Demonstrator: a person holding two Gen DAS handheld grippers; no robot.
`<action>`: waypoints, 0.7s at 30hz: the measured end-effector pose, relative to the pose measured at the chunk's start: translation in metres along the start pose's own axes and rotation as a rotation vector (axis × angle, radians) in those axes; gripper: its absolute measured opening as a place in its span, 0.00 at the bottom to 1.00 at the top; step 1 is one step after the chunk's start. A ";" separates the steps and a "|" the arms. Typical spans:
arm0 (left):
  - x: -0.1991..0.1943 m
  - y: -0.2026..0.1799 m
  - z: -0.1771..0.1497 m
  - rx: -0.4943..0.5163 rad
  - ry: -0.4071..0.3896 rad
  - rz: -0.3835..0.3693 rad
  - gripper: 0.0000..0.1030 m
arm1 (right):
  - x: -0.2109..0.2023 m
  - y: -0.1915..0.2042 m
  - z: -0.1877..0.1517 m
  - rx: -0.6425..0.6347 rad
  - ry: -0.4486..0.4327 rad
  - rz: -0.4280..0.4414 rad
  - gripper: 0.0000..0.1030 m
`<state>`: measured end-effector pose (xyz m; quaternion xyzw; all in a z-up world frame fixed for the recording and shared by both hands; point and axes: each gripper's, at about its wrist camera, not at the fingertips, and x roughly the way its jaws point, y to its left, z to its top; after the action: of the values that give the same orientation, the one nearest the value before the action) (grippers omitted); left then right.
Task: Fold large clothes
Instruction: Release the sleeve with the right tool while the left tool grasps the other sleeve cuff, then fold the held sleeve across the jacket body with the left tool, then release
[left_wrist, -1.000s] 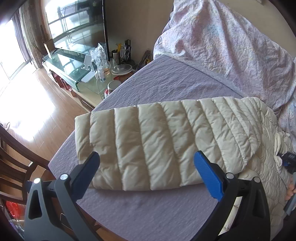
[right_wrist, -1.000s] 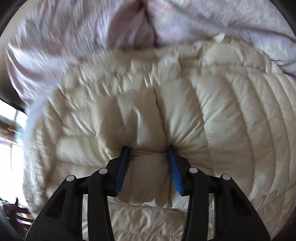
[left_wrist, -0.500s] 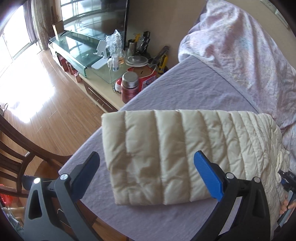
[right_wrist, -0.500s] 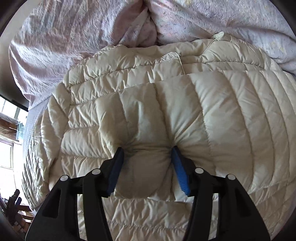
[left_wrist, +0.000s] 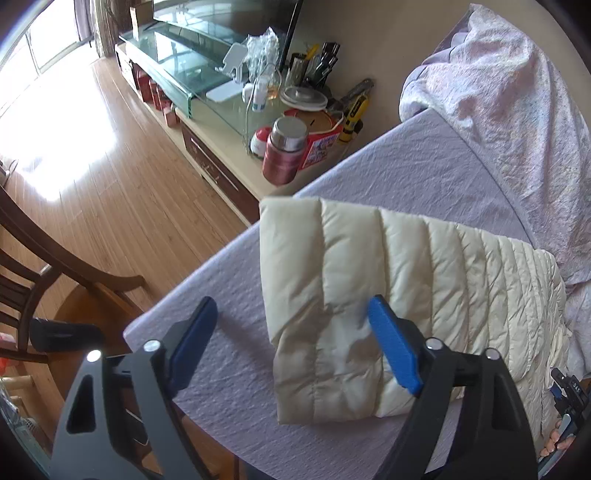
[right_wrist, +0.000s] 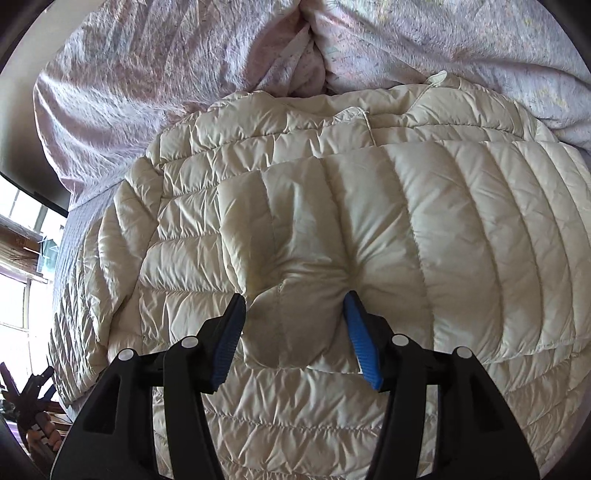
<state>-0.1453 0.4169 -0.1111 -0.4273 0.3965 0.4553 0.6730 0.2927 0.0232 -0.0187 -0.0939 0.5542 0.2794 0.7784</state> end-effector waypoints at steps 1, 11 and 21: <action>0.000 -0.001 -0.001 0.005 -0.008 0.003 0.79 | -0.005 -0.003 -0.003 0.000 0.001 0.000 0.56; 0.002 -0.010 0.004 -0.032 -0.013 -0.061 0.18 | 0.007 -0.007 -0.003 0.016 0.004 -0.005 0.57; -0.032 -0.064 0.017 0.054 -0.091 -0.119 0.04 | -0.021 -0.031 -0.012 0.043 -0.053 -0.023 0.64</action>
<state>-0.0905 0.4098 -0.0623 -0.4107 0.3518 0.4226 0.7273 0.2948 -0.0153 -0.0088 -0.0759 0.5382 0.2608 0.7979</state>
